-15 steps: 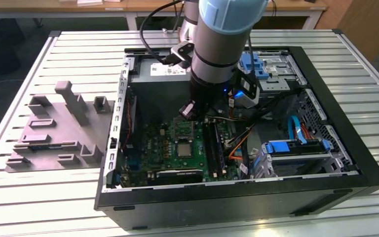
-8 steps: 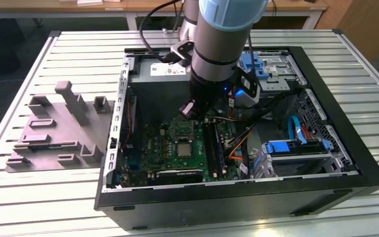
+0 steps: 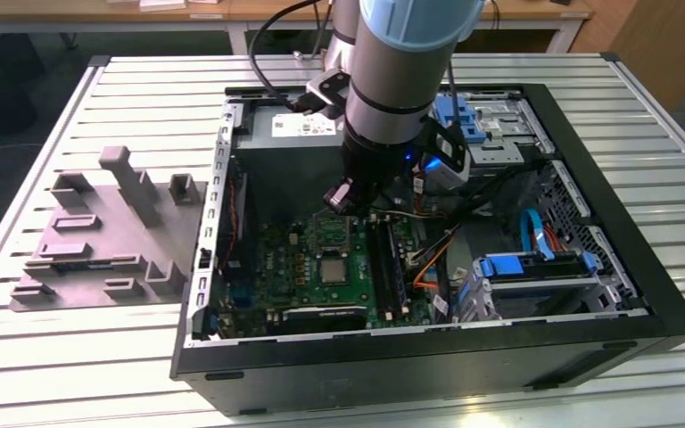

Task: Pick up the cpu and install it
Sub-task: 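Close the cpu cover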

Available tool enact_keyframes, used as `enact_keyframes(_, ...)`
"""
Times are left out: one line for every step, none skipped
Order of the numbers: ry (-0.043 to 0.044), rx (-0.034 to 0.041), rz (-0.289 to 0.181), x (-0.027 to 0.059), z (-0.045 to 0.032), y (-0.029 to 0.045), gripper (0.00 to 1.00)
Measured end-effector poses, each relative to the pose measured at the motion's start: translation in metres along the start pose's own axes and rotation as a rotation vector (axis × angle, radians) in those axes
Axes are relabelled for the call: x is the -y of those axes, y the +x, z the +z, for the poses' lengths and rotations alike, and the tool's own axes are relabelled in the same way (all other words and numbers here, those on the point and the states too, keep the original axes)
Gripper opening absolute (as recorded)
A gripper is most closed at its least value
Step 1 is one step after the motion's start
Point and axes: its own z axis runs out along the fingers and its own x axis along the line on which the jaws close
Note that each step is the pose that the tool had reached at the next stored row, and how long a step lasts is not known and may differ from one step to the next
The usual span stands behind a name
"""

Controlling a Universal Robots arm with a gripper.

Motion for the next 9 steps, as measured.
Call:
enact_keyframes(0.0001,-0.0002,0.0,0.0,-0.0001,0.0,0.11)
enact_keyframes(0.0,-0.0003,-0.001,0.0,-0.0001,0.0,0.11)
enact_keyframes(0.0,-0.0002,-0.001,0.0,0.0,0.0,0.11)
enact_keyframes(0.0,-0.0002,-0.001,0.0,0.0,0.0,0.11)
enact_keyframes(0.0,-0.0002,-0.001,0.0,0.0,0.0,0.11)
enact_keyframes(-0.0001,-0.0002,-0.001,0.0,0.0,0.0,0.11)
enact_keyframes(0.0,-0.0002,-0.001,0.0,0.0,0.0,0.11)
enact_keyframes(0.0,-0.0002,-0.001,0.0,0.0,0.0,0.11)
enact_keyframes(0.0,-0.0002,-0.001,0.0,0.0,0.0,0.11)
